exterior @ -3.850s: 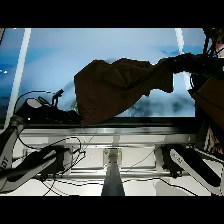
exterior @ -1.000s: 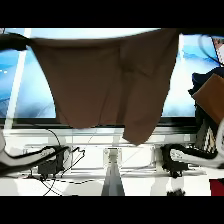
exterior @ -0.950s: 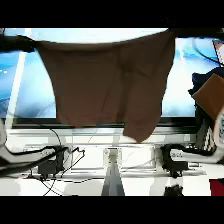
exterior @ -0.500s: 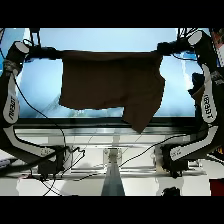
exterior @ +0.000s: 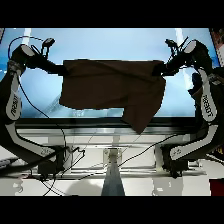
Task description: Fold the clothes and pants, and hang the long-sleeved shirts on hangers.
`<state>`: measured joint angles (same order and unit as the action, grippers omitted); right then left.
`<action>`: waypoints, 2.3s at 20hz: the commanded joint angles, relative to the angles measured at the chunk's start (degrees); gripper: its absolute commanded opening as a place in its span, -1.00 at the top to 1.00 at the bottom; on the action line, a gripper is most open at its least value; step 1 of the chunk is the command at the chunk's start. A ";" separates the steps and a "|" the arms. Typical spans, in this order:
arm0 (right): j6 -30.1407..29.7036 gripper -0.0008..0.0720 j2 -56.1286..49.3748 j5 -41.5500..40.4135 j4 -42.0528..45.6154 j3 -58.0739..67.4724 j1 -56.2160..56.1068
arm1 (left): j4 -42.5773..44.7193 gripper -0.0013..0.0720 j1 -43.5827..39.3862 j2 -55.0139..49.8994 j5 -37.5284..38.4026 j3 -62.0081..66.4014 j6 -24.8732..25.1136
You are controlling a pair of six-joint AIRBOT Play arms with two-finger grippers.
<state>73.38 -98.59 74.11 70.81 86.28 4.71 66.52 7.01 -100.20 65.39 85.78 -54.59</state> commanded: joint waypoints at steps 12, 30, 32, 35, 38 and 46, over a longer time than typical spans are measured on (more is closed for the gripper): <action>-1.09 -0.40 25.88 3.61 7.50 -28.06 6.34 | -7.56 -0.32 14.32 24.35 16.26 -11.65 -4.76; 1.44 0.45 33.79 -10.34 -15.08 -63.60 6.67 | -10.01 -0.32 22.27 27.63 11.78 -29.64 -1.55; -2.78 0.55 33.92 -10.38 -18.21 -63.89 6.67 | -10.01 -0.32 22.27 25.62 11.82 -29.66 -1.55; -11.87 0.94 34.95 -11.15 -27.78 -63.89 6.67 | -10.03 -0.32 22.25 22.49 11.91 -29.66 -1.55; -16.33 0.94 36.63 -11.85 -33.16 -63.89 6.67 | -10.03 -0.32 22.25 19.87 12.04 -29.75 -1.55; -16.44 0.94 38.18 -13.73 -33.11 -63.89 6.69 | -11.21 -0.32 22.27 18.03 10.36 -35.95 13.27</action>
<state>57.58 -60.66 60.64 38.59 22.41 11.40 56.36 29.21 -81.45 77.08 52.16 -48.07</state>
